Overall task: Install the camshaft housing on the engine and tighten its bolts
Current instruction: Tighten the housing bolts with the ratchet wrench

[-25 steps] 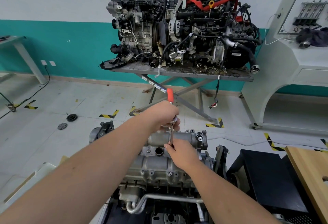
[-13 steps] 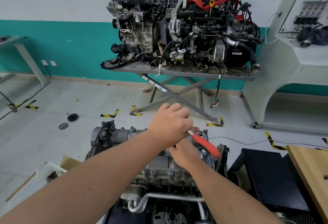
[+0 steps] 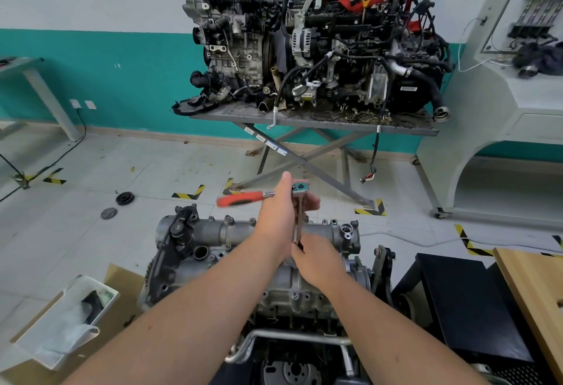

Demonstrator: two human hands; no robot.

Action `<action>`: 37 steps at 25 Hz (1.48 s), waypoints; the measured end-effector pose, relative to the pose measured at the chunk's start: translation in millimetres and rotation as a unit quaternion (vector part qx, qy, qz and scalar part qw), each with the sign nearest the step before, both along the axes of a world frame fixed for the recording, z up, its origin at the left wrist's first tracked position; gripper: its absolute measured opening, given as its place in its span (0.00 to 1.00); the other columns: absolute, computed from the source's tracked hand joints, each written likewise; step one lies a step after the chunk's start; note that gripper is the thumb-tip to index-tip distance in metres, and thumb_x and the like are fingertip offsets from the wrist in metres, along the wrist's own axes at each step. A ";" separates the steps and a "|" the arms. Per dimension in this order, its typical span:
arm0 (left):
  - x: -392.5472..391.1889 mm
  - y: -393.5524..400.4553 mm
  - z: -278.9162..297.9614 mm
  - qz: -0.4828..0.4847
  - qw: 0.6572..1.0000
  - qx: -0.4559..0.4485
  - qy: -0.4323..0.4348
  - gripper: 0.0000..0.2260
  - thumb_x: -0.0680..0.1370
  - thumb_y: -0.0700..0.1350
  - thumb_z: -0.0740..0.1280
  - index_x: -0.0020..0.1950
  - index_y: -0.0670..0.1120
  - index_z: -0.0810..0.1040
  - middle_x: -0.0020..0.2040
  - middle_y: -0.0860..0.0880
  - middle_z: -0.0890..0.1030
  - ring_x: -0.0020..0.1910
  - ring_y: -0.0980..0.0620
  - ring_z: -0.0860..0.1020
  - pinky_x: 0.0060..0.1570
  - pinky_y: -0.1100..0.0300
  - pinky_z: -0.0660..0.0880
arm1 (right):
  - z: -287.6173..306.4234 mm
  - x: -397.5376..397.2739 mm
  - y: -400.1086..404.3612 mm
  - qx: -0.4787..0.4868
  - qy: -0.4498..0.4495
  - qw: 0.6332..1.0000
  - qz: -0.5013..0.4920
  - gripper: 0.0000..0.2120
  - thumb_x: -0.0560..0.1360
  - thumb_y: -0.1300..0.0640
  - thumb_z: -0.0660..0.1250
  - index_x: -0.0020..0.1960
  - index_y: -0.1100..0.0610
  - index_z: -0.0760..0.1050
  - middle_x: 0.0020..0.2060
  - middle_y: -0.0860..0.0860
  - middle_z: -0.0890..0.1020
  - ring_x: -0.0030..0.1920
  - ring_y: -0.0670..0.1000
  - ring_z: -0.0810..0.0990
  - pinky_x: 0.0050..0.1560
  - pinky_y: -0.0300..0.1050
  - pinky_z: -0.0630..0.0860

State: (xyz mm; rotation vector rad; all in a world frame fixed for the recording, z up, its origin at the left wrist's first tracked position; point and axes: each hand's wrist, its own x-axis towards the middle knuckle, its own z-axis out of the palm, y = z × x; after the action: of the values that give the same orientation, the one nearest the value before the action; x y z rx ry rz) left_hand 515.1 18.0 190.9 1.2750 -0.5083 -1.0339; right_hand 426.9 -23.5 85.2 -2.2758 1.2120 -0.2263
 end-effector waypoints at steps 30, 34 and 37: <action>-16.1 10.3 -9.6 0.034 0.931 -0.112 -0.346 0.15 0.81 0.59 0.54 0.55 0.58 0.79 0.52 0.65 0.80 0.52 0.61 0.79 0.53 0.60 0.75 | 0.5 0.1 2.4 -0.001 0.003 1.000 0.002 0.12 0.76 0.55 0.54 0.34 0.50 0.65 0.29 0.47 0.74 0.32 0.50 0.75 0.28 0.44 0.63; -14.4 1.7 3.0 0.003 1.000 -0.025 -0.012 0.15 0.84 0.55 0.57 0.48 0.55 0.82 0.45 0.53 0.86 0.39 0.54 0.82 0.48 0.54 0.75 | -0.1 -0.3 -0.5 0.008 -0.006 1.000 -0.013 0.14 0.79 0.50 0.56 0.35 0.49 0.66 0.31 0.48 0.76 0.31 0.47 0.72 0.31 0.45 0.67; -0.3 -6.2 14.0 0.034 0.998 0.045 0.042 0.08 0.82 0.48 0.62 0.49 0.45 0.76 0.30 0.48 0.81 0.28 0.51 0.79 0.36 0.58 0.76 | -0.2 0.2 1.9 0.000 0.007 1.000 -0.006 0.18 0.80 0.43 0.56 0.34 0.48 0.67 0.32 0.47 0.76 0.32 0.47 0.74 0.32 0.45 0.68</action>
State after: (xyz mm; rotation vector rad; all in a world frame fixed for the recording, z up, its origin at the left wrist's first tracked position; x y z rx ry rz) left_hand 514.7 11.8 204.9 1.3134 -0.3562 -1.0587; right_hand 427.0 -21.6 85.0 -2.2735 1.2328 -0.2157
